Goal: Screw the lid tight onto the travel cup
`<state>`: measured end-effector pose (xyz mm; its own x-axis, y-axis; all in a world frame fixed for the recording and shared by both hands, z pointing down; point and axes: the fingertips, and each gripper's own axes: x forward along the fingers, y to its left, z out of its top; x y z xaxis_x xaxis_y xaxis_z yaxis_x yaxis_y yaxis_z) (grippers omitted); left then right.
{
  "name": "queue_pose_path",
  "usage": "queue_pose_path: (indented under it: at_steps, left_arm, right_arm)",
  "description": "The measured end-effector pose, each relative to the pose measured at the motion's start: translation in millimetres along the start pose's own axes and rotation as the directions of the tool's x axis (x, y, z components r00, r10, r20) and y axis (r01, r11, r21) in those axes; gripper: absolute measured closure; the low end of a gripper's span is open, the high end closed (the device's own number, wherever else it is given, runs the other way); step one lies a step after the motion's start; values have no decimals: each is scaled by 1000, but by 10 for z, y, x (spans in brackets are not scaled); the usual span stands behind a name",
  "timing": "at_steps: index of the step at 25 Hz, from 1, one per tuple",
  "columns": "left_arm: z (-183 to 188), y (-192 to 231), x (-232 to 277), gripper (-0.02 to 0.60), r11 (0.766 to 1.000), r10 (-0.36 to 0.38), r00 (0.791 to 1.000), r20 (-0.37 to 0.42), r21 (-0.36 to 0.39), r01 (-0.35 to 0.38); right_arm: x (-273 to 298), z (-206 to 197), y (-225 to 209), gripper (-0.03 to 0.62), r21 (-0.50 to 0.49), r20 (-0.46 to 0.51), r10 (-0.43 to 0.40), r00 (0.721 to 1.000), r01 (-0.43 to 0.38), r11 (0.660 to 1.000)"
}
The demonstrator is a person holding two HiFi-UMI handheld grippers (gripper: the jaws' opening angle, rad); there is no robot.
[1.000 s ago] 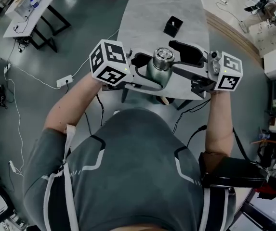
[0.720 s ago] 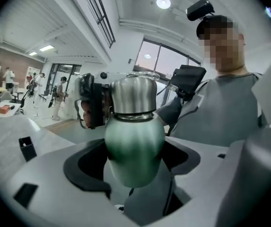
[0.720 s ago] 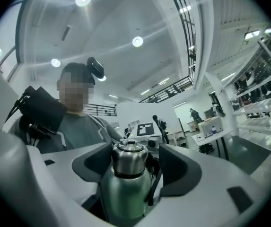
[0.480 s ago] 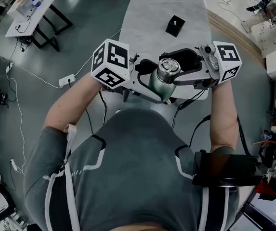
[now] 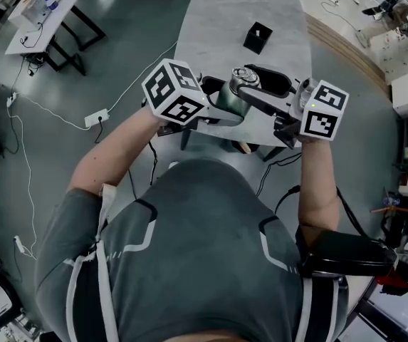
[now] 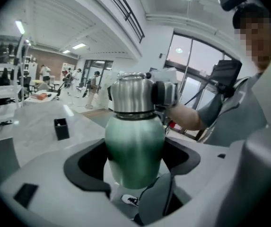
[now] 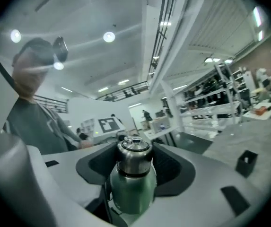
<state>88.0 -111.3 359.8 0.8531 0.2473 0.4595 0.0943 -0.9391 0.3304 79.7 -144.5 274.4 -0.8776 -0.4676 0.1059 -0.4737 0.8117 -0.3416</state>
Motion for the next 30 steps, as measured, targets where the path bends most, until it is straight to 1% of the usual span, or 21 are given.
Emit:
queue_pose_path:
  at_steps: [1,2,3,4,6,7,8,10,12,14,16,17,19,20,21,23,25,27,28,29,30]
  left_arm:
    - [-45,73,22,215,999,36,999,-16,-1,-36]
    - [-76,102,37,216,999,46,999,-22,-5,-46]
    - [-89,87,44,215,999,32,999,-18,-8,-32]
    - [-83,33,41,216,1000,-1,1000,-4,-8,1]
    - [-19,-150,3,216,994,-105,993,45,-2,105]
    - [36,-262,-33,215,986,-165,983,74,5,165]
    - [98,-376,-78,215,975,-223,970,100,14,223]
    - [213,-582,-170,215,947,-320,938,131,39,318]
    - [267,-748,-220,215,923,-385,915,124,68,379]
    - [252,-867,-225,215,906,-421,902,93,96,412]
    - [229,-944,-216,215,894,-441,895,63,119,432]
    - [225,-966,-210,215,891,-445,894,54,127,436]
    - [218,-964,-204,215,895,-437,898,52,126,428]
    - [212,-939,-203,215,902,-425,903,59,116,416]
    - [207,-898,-200,215,911,-407,911,70,98,400]
    - [195,-776,-176,215,935,-355,931,81,56,351]
    - [139,-614,-143,216,958,-286,956,57,37,284]
    - [56,-443,-116,216,977,-213,977,27,36,212]
    - [17,-349,-104,216,985,-168,986,18,31,167]
    - [-20,-246,-95,215,993,-113,994,11,26,113]
    - [-52,-139,-88,215,998,-51,999,6,24,51]
  right_arm:
    - [20,-46,-62,339,10,-8,-76,997,76,997]
    - [34,-77,-88,339,20,-8,-123,992,123,992]
    - [40,-89,-77,339,26,-2,-135,991,135,991]
    - [37,-84,-39,338,27,7,-115,993,114,993]
    - [-7,-12,78,322,44,37,-1,999,-1,999]
    - [-38,57,153,289,54,62,82,995,-85,995]
    - [-68,131,244,278,58,87,176,981,-181,982]
    - [-128,216,422,278,61,108,350,930,-358,932]
    - [-174,225,560,276,64,101,472,876,-479,876]
    - [-180,208,696,276,52,74,559,826,-563,825]
    - [-161,185,803,276,44,38,617,786,-618,785]
    - [-151,182,835,276,44,26,633,774,-633,773]
    - [-135,189,858,279,53,31,647,762,-648,760]
    - [-125,193,845,312,62,48,644,764,-646,761]
    - [-115,194,810,322,75,69,629,774,-633,770]
    - [-89,185,680,324,99,104,568,816,-577,811]
    - [-38,137,536,324,95,97,480,872,-489,867]
    - [38,62,409,326,65,60,363,930,-366,928]
    - [80,24,339,326,46,39,284,958,-286,957]
    - [119,-13,259,326,28,19,196,980,-197,980]
    - [150,-49,175,326,15,1,104,995,-104,994]
